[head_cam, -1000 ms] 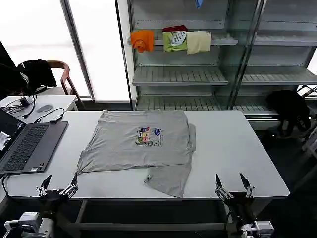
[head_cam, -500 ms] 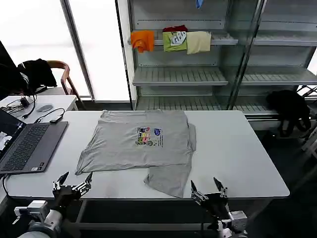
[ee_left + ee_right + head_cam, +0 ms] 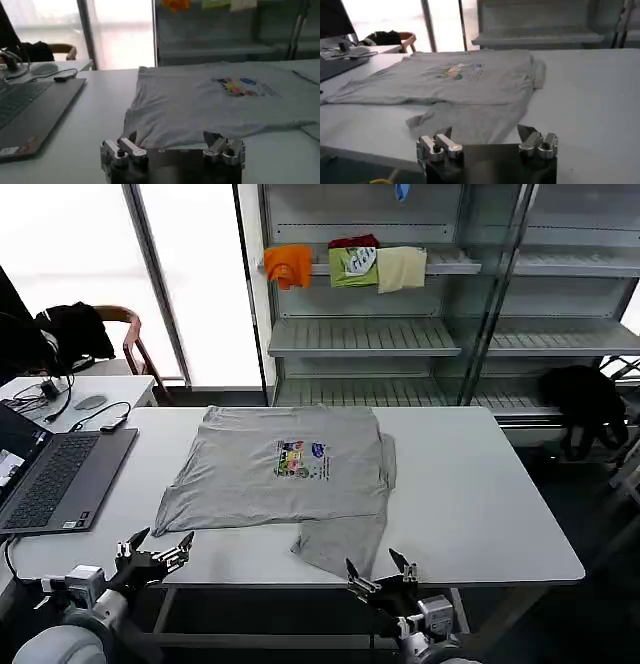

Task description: Fold and organize the clothes.

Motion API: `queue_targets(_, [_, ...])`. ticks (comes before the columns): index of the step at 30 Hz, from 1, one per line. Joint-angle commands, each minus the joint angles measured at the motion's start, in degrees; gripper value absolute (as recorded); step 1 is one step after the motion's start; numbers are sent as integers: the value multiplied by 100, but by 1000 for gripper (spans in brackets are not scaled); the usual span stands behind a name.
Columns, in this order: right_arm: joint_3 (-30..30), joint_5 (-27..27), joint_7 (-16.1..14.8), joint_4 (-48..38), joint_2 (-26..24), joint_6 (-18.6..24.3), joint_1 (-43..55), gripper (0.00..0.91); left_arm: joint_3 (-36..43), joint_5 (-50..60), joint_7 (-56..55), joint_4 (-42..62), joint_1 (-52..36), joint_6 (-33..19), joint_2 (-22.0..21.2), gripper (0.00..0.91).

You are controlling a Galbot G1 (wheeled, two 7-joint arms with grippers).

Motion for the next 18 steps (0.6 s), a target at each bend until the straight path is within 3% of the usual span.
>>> queue_targets(1, [-125, 90, 10, -161, 9, -172, 200, 907, 121, -80, 68, 564, -553, 205, 27, 907])
queue_targets(18, [-68, 99, -21, -335, 73, -169, 205, 907, 255, -158, -26, 1006, -988, 194, -27, 907])
